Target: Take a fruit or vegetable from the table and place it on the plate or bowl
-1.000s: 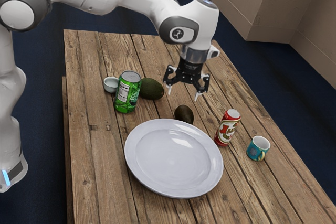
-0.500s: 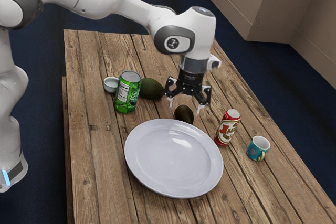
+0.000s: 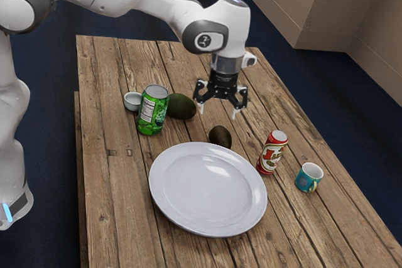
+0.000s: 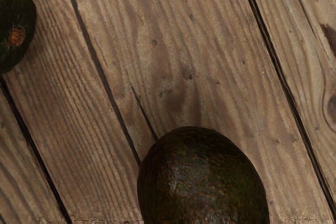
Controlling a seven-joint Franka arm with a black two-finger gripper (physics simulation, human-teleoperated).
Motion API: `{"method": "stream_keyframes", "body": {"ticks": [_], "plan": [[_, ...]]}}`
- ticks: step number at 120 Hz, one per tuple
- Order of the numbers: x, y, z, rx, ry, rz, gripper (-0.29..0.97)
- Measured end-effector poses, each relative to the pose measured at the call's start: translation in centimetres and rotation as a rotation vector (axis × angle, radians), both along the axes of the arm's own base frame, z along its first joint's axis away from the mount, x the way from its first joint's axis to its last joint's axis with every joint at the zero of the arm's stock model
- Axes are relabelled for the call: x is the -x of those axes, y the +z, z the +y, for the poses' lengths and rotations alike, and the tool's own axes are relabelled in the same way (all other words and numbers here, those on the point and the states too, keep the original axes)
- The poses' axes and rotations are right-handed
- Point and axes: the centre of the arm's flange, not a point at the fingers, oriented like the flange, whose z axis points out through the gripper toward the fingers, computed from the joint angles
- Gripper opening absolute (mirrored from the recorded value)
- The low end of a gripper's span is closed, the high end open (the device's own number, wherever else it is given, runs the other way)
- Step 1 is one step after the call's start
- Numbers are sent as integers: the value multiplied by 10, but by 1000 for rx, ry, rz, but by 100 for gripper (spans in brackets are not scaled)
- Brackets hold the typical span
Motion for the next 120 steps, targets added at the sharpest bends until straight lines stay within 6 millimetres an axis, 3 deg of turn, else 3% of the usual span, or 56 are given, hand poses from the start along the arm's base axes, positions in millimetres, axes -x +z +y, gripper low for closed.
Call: {"method": "stream_keyframes", "body": {"ticks": [24,44,86,120], "plan": [[0,0,-15,-1,-31,-5,68],[-2,-4,-2,-3,-9,0,68],[-16,-30,22,-20,37,24,68],[-19,-34,-19,-21,-32,11,68]]}}
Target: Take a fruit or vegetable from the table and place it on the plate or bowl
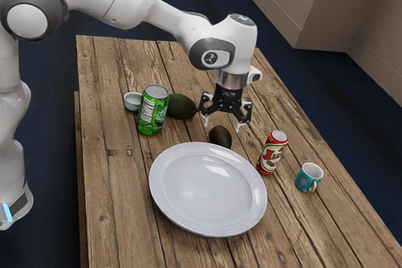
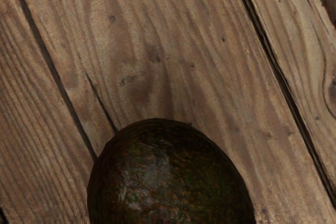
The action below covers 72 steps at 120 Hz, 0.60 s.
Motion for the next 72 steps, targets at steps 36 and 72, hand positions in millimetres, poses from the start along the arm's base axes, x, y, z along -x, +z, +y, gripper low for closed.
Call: {"method": "stream_keyframes", "body": {"ticks": [36,72], "plan": [[0,4,10,6,18,-15,68],[-4,-11,12,5,28,2,68]]}}
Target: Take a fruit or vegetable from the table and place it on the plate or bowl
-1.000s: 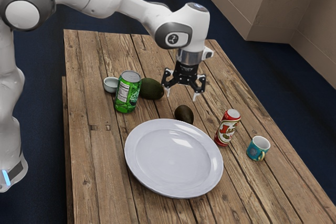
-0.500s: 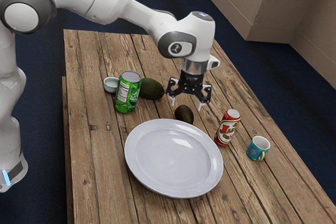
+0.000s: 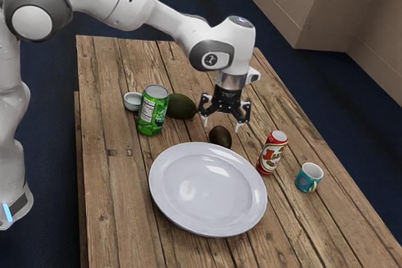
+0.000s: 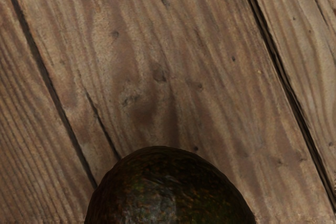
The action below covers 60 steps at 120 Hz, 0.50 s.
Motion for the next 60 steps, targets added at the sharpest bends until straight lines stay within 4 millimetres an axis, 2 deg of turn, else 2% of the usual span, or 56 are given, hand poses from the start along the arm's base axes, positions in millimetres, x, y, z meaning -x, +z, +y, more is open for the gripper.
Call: {"method": "stream_keyframes", "body": {"ticks": [14,40,60], "plan": [[0,-3,-8,12,-5,0,68],[-1,-13,0,32,23,10,68],[-3,-22,-2,31,23,19,68]]}}
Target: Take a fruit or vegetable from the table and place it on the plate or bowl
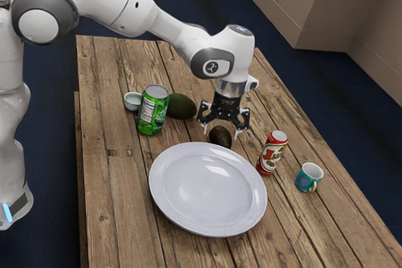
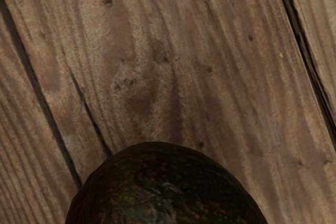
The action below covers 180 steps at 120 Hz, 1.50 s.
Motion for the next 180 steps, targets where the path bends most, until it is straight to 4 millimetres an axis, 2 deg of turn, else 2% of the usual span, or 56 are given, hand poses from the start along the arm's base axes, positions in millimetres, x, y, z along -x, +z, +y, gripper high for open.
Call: {"method": "stream_keyframes", "body": {"ticks": [66,98,110,130,141,151,170,180], "plan": [[-7,-21,-1,4,11,11,67],[-8,-20,-4,7,15,4,39],[-5,-1,-3,10,16,-27,36],[8,62,2,1,3,-134,35],[13,79,2,-3,6,-163,36],[16,86,-17,-3,-15,-172,36],[29,92,-99,11,-137,-178,35],[32,92,-114,14,-154,-176,35]]}}
